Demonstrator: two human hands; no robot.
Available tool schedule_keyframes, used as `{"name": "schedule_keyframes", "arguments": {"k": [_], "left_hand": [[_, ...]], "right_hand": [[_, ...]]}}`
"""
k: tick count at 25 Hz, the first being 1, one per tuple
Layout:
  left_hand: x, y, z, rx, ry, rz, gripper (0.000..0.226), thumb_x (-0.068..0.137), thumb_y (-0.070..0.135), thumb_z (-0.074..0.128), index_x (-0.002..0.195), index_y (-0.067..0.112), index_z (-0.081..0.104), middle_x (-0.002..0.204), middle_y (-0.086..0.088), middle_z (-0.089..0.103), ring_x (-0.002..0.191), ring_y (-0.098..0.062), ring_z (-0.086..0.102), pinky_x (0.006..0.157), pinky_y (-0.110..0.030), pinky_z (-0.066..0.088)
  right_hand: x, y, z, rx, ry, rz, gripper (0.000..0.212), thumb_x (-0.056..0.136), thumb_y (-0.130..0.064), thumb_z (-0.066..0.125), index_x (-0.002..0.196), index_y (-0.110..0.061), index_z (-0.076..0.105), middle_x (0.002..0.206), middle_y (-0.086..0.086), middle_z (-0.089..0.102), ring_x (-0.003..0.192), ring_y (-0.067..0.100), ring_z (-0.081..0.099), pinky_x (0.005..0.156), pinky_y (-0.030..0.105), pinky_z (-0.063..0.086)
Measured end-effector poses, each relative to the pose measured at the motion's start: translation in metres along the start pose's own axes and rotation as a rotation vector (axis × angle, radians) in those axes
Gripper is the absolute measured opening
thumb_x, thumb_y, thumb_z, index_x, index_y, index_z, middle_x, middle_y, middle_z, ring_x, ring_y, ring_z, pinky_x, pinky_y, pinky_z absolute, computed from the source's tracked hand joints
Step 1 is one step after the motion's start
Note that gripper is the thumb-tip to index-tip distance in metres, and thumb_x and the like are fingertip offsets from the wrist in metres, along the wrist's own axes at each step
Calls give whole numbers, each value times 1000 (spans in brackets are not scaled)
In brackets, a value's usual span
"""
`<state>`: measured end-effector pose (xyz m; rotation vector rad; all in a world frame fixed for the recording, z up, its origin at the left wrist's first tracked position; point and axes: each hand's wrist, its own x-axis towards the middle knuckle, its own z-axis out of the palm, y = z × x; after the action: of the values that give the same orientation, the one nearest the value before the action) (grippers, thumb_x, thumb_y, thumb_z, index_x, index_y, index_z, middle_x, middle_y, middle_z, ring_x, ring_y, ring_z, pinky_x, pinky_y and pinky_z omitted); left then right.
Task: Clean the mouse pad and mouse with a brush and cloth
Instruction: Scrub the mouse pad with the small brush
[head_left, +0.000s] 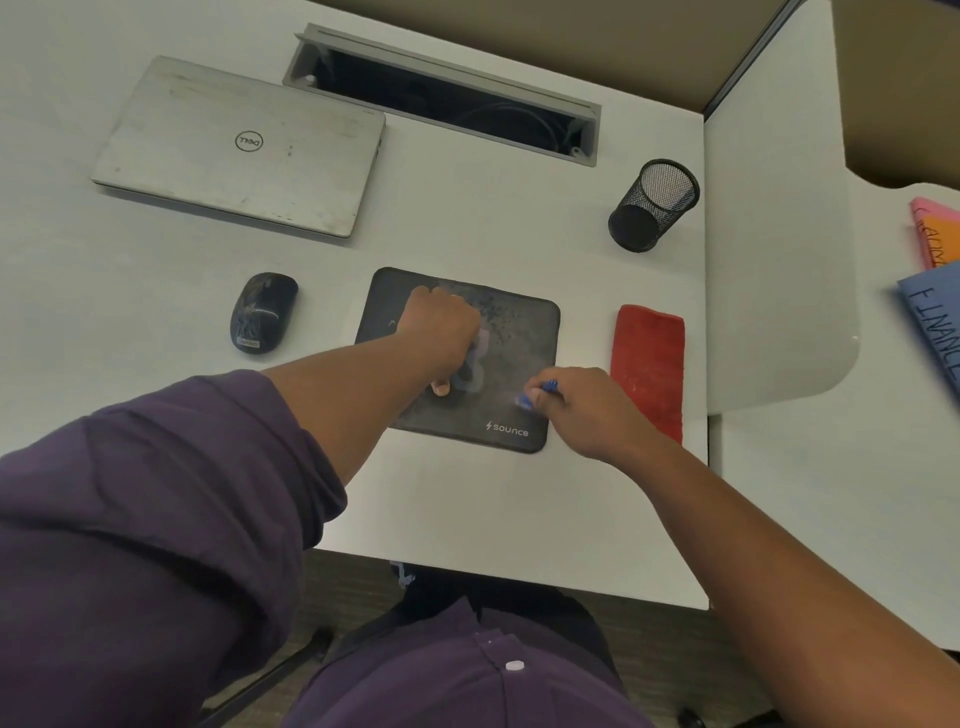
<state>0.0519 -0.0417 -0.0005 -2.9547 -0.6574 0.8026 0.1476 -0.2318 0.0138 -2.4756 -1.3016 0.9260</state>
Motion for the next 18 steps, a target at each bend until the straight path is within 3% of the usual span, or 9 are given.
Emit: {"name": "schedule_keyframes", "arguments": {"k": [2,4,6,8,10,12,14,15,18], "left_hand": [[-1,0,-2,3,-9,1,31,67,34,87,86,30,63,98,3,59,94,-21,52,74,-33,31],[-2,0,-2,-3,-3,0,30,68,35,86,79,29,58,100,2,61,89,-22,49,73,-34,31],[-3,-1,-1,-2,6,-5,35,68,36,85,76,26,53,101,-1,62,92,-23,52,73,-34,32],[-5,0,-3,8,0,-7,38,65,36,87,79,25,53,100,0,61,94,-23,54,73,-34,33],[-5,1,-3,2,-6,-3,33,65,33,87,78,27,56,98,1,60,86,-20,49,72,-33,32],[-3,1,-4,-11,-9,-5,25,69,31,83,78,28,60,97,2,61,82,-19,43,72,-33,31],[-2,1,-3,-20,-4,-12,22,71,29,82,80,28,62,98,2,62,85,-19,45,73,-33,30],[-2,1,-2,-21,-3,-12,22,71,28,82,83,28,63,98,1,61,88,-20,48,74,-32,30],[-2,1,-2,-14,-5,-11,24,71,27,81,76,28,58,101,1,61,99,-22,55,75,-33,32]], "right_hand": [[-4,0,3,-85,-96,-24,15,96,-31,57,92,-27,71,91,-5,70,79,17,61,64,30,44],[-12,1,8,48,-256,-10,14,93,-30,60,88,-27,72,89,-8,71,79,14,63,66,29,48],[-15,3,8,180,-113,-24,15,94,-28,59,83,-25,69,79,-14,68,70,4,60,63,25,46],[-15,9,9,78,60,-62,19,98,-29,56,79,-28,62,69,-16,59,64,4,53,60,25,40],[-18,14,9,15,-72,-44,22,96,-26,55,78,-25,67,69,-13,64,68,10,59,63,31,44],[-22,14,9,213,-168,19,20,90,-27,57,78,-25,73,75,-12,72,73,18,65,65,34,47],[-23,15,9,288,41,30,17,94,-29,59,87,-26,73,84,-9,74,78,20,66,70,36,50],[-22,16,8,186,111,13,17,97,-29,57,91,-25,73,89,-8,74,81,19,66,73,35,49],[-22,18,9,94,-157,43,20,97,-25,57,85,-26,73,82,-12,73,76,16,66,69,34,51]]}}
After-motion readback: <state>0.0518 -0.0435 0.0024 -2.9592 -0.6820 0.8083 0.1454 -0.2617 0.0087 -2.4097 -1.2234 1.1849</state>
